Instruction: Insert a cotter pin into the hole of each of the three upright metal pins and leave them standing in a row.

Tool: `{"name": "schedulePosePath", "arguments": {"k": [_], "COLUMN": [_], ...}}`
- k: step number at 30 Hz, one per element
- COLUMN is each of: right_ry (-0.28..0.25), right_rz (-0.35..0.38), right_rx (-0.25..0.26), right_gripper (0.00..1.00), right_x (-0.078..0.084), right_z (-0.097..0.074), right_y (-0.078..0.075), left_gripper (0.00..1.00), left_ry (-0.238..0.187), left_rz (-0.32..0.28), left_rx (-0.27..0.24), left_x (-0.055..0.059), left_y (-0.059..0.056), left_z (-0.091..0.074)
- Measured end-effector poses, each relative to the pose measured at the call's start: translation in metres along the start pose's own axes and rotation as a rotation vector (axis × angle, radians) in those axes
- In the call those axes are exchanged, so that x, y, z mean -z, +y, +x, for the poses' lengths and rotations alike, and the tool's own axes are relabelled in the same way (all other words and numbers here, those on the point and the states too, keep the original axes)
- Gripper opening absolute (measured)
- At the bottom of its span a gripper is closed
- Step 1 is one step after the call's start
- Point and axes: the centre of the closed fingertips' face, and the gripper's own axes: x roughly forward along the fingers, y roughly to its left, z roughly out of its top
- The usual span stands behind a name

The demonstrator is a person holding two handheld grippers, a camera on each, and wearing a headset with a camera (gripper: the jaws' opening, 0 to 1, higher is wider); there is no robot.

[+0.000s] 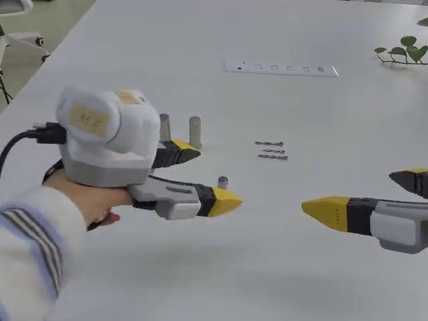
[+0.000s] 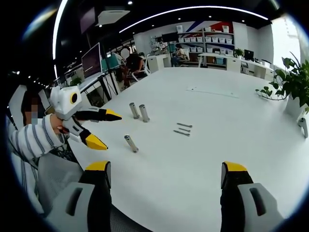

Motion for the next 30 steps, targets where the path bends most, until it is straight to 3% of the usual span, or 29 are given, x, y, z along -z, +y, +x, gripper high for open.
{"name": "schedulePosePath", "arguments": {"k": [2,4,8,10,12,13,20,27,30], "right_ry": [0.002,0.003,-0.006,-0.003,-0.004,-0.006,-0.039,-0.001,0.003], "right_rz": [0.001,0.002,-0.01,-0.015,-0.01,-0.006,-0.053,-0.135,-0.198], "right_rx": [0.001,0.002,0.012,0.015,0.019,0.018,-0.003,-0.038,-0.04], "right_gripper": [0.93,0.93,0.94,0.94,0.94,0.93,0.87,0.75,0.65], "right_x": [0.0,0.0,-0.002,-0.002,-0.002,-0.002,-0.015,-0.023,-0.025], "right_z": [0.0,0.0,0.0,0.001,0.002,0.002,0.01,0.022,0.027], "right_y": [-0.001,-0.001,-0.003,-0.004,-0.005,-0.006,-0.012,-0.021,-0.024], "left_gripper": [0.68,0.71,0.91,0.97,0.99,0.99,0.99,0.99,0.99], "left_ry": [0.063,0.065,0.031,-0.011,-0.058,-0.058,-0.026,0.013,0.006], "left_rz": [0.034,0.054,0.005,-0.025,-0.037,-0.045,-0.111,-0.105,-0.123], "left_rx": [-0.004,-0.001,-0.013,-0.028,-0.045,-0.047,-0.045,-0.075,-0.081], "left_x": [0.012,0.015,0.018,0.014,0.01,0.012,0.035,0.049,0.051], "left_y": [0.001,0.0,0.001,0.001,0.002,0.001,0.001,0.001,-0.002], "left_z": [-0.011,-0.018,-0.033,-0.037,-0.041,-0.043,-0.047,-0.054,-0.056]}}
